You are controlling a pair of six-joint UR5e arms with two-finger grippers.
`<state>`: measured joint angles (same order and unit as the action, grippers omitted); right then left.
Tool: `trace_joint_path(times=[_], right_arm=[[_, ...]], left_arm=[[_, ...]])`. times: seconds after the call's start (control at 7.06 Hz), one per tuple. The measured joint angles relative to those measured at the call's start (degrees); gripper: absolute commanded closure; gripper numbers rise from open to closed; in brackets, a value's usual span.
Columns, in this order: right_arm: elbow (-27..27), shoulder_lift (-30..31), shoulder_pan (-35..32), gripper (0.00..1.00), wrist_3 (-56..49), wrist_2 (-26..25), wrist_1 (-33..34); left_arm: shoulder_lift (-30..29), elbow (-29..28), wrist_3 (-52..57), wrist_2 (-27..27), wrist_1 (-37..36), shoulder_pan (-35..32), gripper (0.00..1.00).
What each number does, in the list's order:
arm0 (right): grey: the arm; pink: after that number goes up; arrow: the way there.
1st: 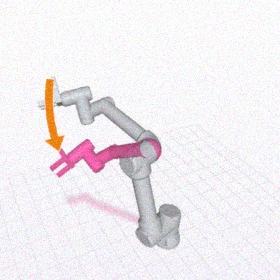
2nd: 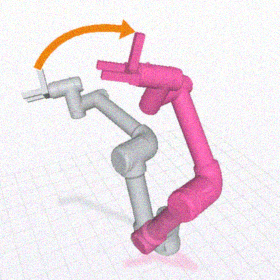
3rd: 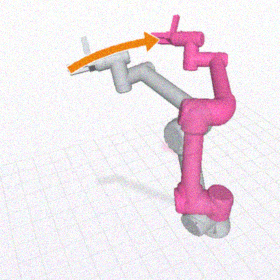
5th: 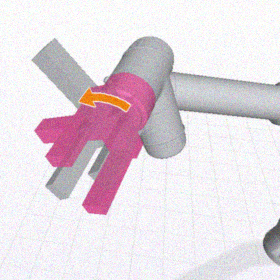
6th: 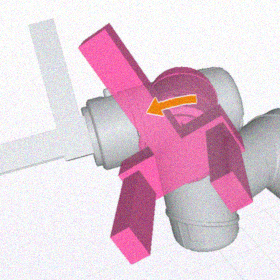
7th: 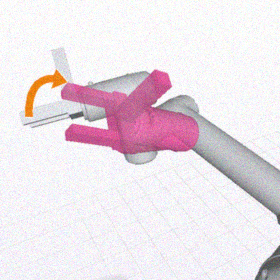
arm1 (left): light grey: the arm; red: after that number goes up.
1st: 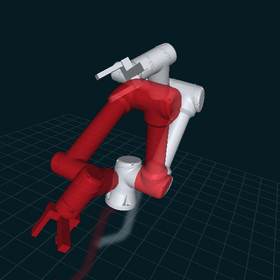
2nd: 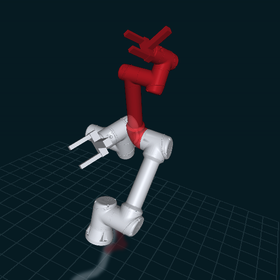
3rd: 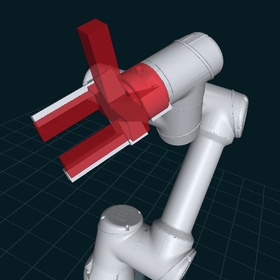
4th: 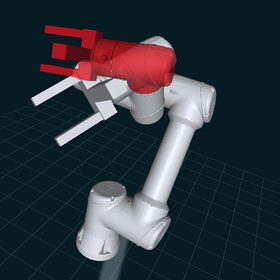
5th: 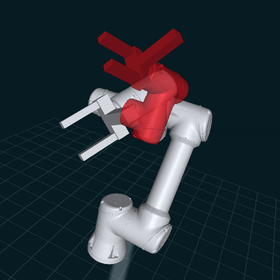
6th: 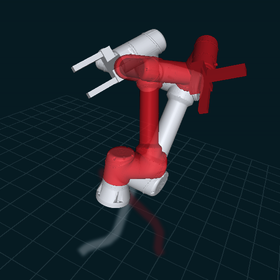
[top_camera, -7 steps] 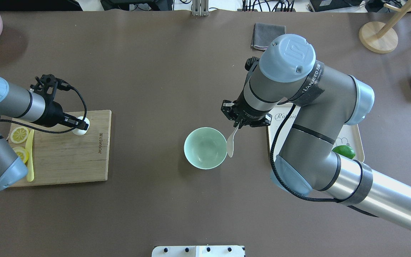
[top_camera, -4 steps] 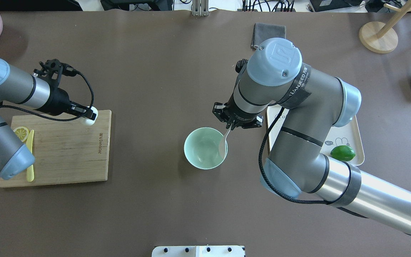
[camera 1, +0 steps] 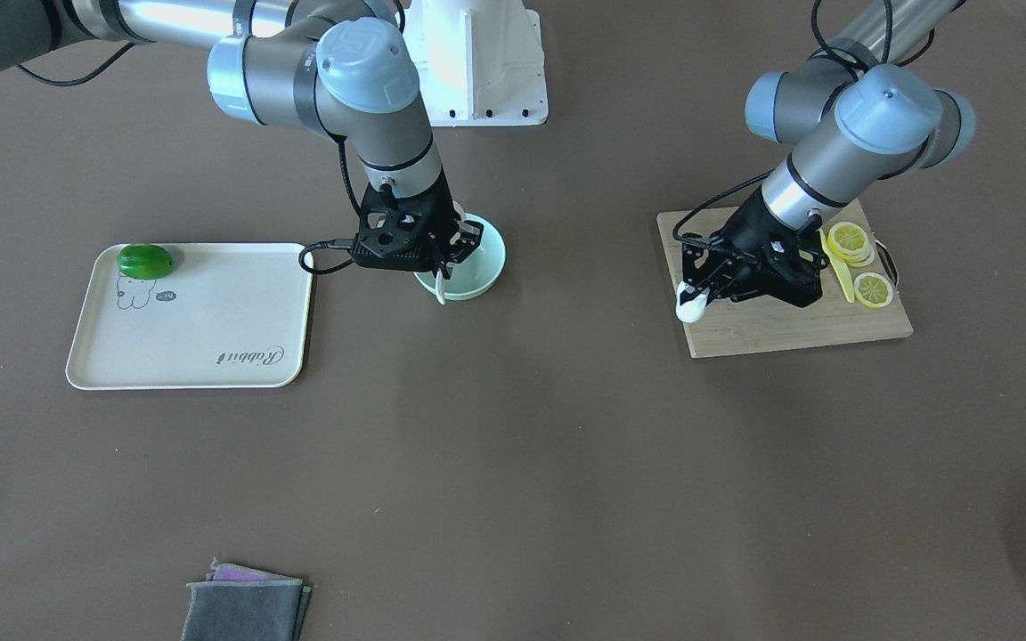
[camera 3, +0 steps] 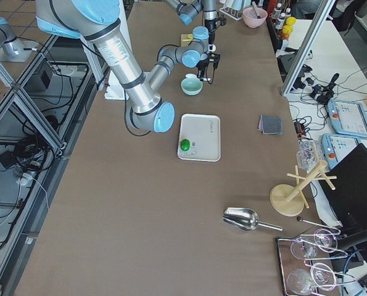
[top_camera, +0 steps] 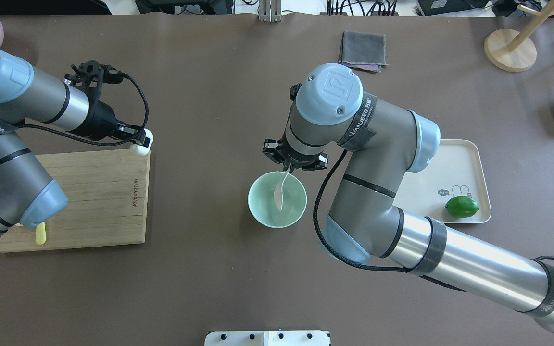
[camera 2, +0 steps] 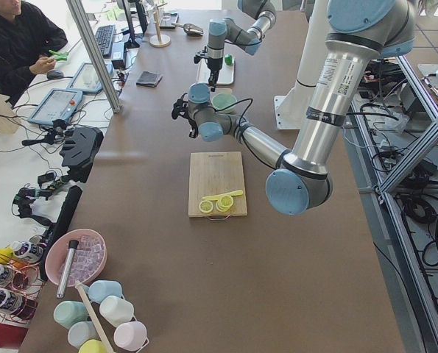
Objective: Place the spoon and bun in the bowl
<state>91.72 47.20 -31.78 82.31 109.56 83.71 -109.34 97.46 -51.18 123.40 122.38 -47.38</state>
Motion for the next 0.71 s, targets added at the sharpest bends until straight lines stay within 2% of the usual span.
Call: trace_joint_path(times=[0.14,0.42,0.71], right_arm=[[-1.6,-0.1,0.3,0.01,0.0,-0.3,-2.0],[-2.2,0.3,0.9,0.0,-0.2,-0.5,-3.0],[-0.6,1.0,0.5,0.0,-0.3,0.2,-2.8]], left_arm=[[-0.4,0.1,-0.8,0.0,0.0,0.1,1.0],[-1.6,0.3,-3.7,0.0,-0.1,0.2,1.0],[-4.3,0.2,-6.5,-0.1,-2.2,0.5,1.0]])
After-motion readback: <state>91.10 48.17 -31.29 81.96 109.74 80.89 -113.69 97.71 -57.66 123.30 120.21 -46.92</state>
